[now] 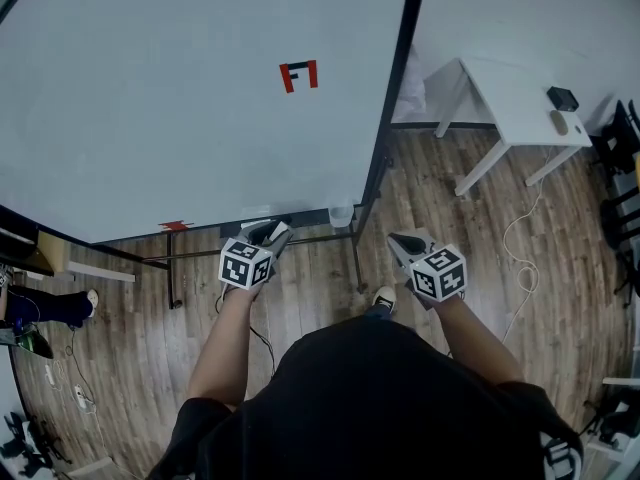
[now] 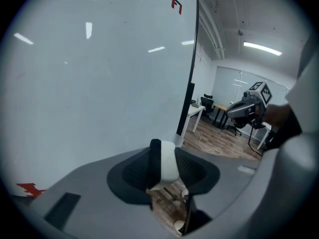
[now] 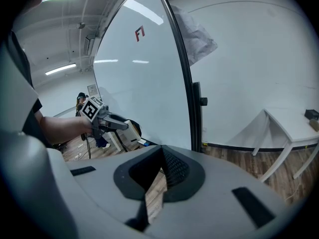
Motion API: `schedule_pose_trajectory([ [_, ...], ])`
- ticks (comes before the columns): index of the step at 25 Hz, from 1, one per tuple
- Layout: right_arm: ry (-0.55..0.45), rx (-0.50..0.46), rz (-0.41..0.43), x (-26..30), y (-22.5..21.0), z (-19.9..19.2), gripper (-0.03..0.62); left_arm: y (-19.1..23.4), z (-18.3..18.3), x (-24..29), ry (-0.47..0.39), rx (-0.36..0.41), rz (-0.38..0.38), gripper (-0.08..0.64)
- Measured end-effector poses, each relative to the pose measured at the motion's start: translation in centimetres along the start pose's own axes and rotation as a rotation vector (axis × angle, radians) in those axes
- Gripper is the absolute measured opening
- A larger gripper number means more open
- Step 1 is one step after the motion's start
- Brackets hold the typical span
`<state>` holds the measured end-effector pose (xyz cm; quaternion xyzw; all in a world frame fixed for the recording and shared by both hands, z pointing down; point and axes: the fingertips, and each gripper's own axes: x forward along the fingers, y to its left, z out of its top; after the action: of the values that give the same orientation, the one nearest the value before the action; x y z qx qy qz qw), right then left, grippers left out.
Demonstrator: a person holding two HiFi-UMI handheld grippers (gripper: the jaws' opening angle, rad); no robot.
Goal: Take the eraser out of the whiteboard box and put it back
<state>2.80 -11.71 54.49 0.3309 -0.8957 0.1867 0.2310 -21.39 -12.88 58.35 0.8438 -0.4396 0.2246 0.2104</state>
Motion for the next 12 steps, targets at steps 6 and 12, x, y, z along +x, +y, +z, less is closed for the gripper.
schedule_pose_trajectory([
  [6,-0.001,0.005,-0.002,-0.34,0.30,-0.40,-0.006,-0.27,-0.13,-0.25,-0.003,0.000,0.000,0.155],
  [12,-0.002,0.013,-0.005,-0.76,0.37,-0.91,-0.006,-0.54,-0.03,-0.20,-0.003,0.001,-0.001,0.155],
])
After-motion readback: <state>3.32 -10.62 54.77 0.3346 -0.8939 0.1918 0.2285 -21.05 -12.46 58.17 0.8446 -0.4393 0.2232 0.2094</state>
